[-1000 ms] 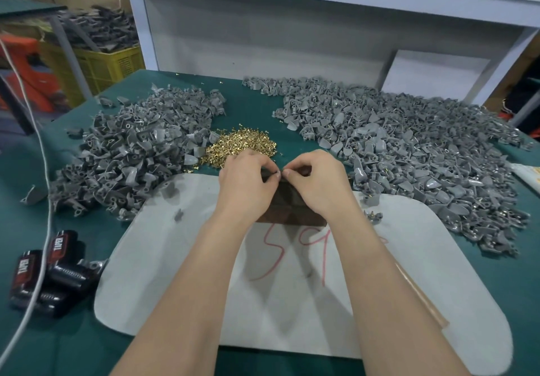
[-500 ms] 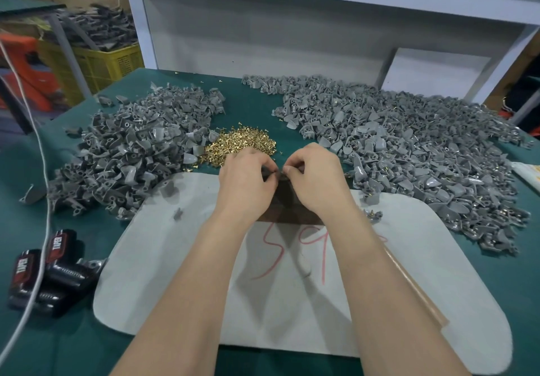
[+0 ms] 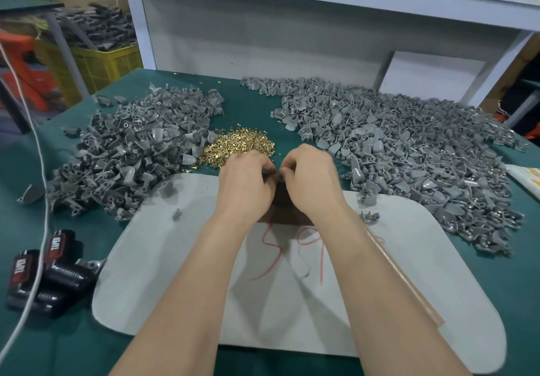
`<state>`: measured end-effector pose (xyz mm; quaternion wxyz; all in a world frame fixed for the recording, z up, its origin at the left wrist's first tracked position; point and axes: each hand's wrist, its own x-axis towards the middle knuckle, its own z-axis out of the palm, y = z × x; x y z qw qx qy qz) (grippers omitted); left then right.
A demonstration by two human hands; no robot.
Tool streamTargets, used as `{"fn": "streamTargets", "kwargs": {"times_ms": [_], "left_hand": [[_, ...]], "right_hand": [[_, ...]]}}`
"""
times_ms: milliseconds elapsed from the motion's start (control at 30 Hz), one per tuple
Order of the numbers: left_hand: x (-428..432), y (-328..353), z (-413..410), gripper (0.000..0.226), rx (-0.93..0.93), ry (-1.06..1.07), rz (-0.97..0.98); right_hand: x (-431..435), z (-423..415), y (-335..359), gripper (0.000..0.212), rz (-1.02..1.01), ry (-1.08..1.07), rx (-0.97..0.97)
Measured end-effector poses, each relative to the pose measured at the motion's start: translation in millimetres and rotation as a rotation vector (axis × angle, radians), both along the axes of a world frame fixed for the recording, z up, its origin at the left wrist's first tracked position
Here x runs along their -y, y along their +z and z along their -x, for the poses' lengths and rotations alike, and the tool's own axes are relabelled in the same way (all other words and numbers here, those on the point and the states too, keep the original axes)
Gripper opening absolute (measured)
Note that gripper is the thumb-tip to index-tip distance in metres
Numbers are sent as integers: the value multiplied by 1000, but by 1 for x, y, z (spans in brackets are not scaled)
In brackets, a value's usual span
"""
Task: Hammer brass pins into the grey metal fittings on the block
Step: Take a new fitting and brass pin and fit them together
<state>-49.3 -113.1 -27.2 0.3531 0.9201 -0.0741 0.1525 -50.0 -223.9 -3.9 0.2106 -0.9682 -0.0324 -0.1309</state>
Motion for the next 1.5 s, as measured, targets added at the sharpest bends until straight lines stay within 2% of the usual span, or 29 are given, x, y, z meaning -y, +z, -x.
{"fn": "streamTargets", "kwargs": {"times_ms": [100,200,267,367,533,900,1267,1400,1500], "left_hand": [[-1,0,0,9,2,10,-4],[0,1,1,10,-2,10,10],[0,1,1,11,-4,6,14],[0,0,0,10,-2,6,13],[0,0,0,8,6,-4,22],[0,0,0,9,10,-1,11],[0,0,0,8,11,4,14],[0,0,0,8,4,8,19],[1,0,1,10,-5,8,18]], "right_hand": [[12,0,-1,18,-132,8,-4],[38,1,-2,26,-256,-176,10],[51,2,-6,24,-280,-250,-9],[43,2,-4,14,-317,-142,87],[16,-1,-7,9,-213,36,10],[9,-1,-14,6,-199,46,24],[11,-2,-14,7,-323,13,5],[9,-3,-10,14,-299,-9,-15],[8,-4,-8,11,-260,-27,-26]]}}
